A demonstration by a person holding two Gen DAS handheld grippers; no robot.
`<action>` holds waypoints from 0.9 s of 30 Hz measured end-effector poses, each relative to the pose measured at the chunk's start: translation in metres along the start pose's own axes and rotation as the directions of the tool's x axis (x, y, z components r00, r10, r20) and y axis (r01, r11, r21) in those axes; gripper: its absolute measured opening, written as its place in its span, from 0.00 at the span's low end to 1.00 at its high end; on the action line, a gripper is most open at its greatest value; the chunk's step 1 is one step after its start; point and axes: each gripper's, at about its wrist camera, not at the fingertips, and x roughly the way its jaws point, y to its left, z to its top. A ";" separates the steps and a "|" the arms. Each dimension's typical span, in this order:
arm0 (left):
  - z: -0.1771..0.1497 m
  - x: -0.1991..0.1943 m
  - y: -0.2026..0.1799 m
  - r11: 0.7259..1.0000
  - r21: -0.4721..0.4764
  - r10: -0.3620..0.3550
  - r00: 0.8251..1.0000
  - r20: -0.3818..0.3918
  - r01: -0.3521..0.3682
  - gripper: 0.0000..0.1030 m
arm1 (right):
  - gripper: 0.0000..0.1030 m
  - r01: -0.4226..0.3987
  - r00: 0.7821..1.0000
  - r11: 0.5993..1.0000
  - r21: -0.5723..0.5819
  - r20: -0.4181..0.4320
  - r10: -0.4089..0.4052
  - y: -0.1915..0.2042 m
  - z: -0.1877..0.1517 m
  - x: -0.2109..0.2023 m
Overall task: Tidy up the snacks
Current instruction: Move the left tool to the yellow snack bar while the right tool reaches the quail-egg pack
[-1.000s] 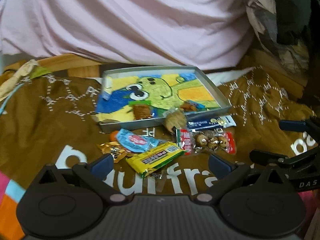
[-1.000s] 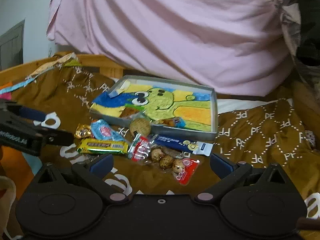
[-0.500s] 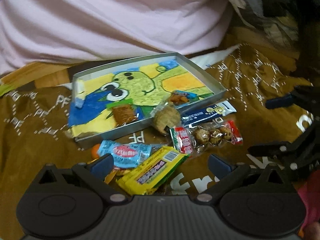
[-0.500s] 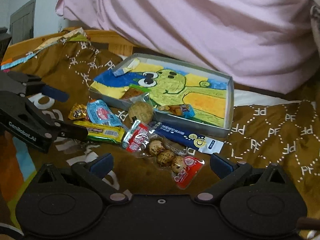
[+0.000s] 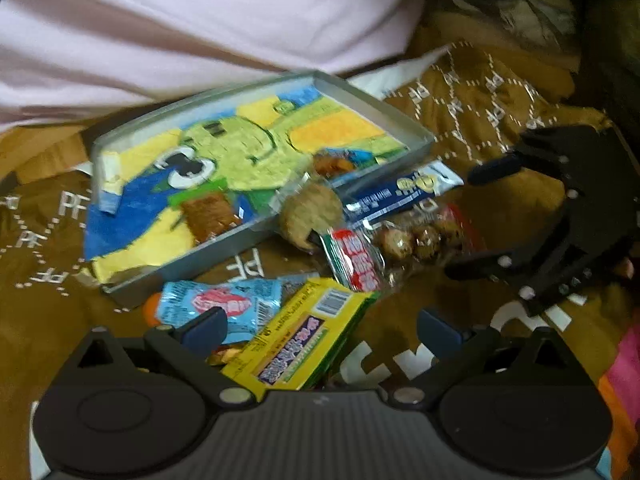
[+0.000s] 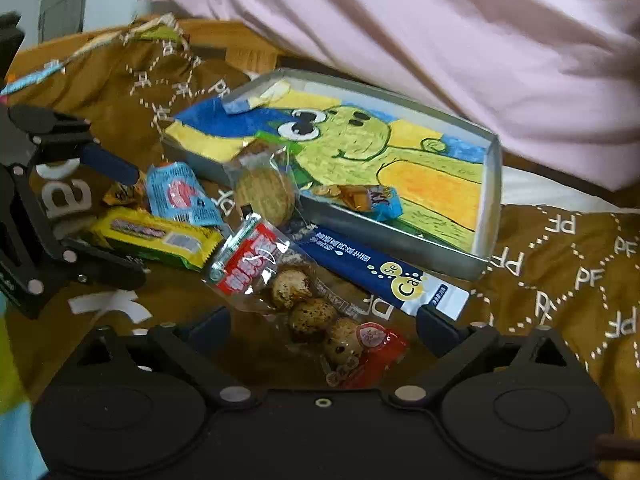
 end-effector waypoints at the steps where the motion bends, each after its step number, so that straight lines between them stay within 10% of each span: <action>1: 0.001 0.003 0.003 1.000 -0.005 -0.015 1.000 -0.009 0.015 1.00 | 0.89 -0.013 1.000 1.000 -0.003 -0.008 0.013 -0.001 0.000 0.005; 10: 0.008 0.023 0.028 0.985 -0.088 -0.155 0.983 -0.095 0.147 0.88 | 0.79 -0.043 0.998 0.995 -0.087 -0.060 0.038 0.001 0.005 0.035; 19: 0.013 0.021 0.026 0.989 -0.104 -0.123 0.981 -0.152 0.108 0.60 | 0.69 -0.033 0.993 0.994 -0.105 -0.114 0.021 0.005 0.007 0.043; 27: 0.022 0.015 0.031 0.960 -0.271 -0.126 0.977 -0.170 0.076 0.65 | 0.64 -0.049 0.988 0.996 -0.074 -0.148 0.038 0.009 0.011 0.024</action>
